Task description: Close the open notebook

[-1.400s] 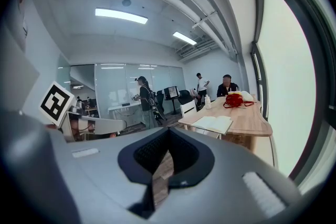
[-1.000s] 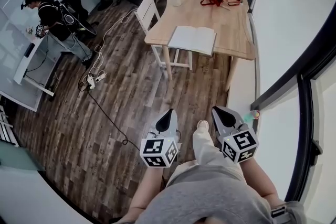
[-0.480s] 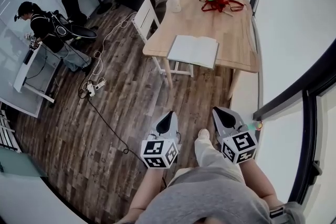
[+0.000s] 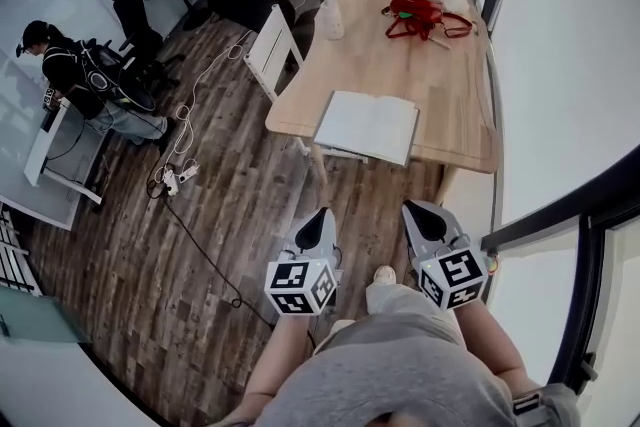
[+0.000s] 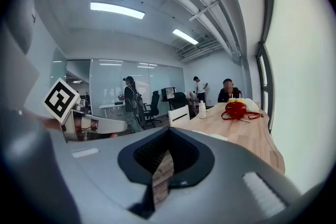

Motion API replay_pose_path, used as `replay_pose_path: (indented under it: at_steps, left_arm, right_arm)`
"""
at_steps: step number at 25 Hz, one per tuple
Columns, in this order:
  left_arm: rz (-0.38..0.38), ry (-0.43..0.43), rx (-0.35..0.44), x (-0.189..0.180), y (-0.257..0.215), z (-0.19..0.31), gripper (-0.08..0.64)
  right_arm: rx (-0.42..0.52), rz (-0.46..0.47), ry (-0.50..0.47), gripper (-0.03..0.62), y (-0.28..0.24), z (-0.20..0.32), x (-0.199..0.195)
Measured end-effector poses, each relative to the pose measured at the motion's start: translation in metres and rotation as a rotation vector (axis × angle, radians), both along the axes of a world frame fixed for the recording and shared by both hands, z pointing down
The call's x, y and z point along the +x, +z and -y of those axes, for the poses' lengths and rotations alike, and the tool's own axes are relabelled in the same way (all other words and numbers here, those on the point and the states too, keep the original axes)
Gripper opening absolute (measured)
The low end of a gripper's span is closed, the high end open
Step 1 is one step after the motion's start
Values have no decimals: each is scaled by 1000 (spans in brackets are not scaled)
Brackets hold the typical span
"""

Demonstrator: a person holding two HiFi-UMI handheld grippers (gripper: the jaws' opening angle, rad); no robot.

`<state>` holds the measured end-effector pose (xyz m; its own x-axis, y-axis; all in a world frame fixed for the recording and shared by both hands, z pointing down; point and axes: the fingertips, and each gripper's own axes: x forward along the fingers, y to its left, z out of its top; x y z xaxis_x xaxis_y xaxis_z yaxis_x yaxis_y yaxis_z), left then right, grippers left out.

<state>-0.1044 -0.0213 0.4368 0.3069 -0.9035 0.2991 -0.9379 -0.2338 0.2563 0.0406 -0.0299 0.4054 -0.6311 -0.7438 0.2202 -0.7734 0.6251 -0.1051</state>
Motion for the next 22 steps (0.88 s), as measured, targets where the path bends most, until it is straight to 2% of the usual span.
replay_pose_path:
  at_steps: [10, 22]
  left_arm:
    - [-22, -28, -3, 4, 8, 80, 5]
    - [-94, -64, -54, 0, 32, 131, 5]
  right_arm:
    - [12, -2, -46, 2, 3, 79, -4]
    - [-4, -12, -71, 2, 11, 119, -3]
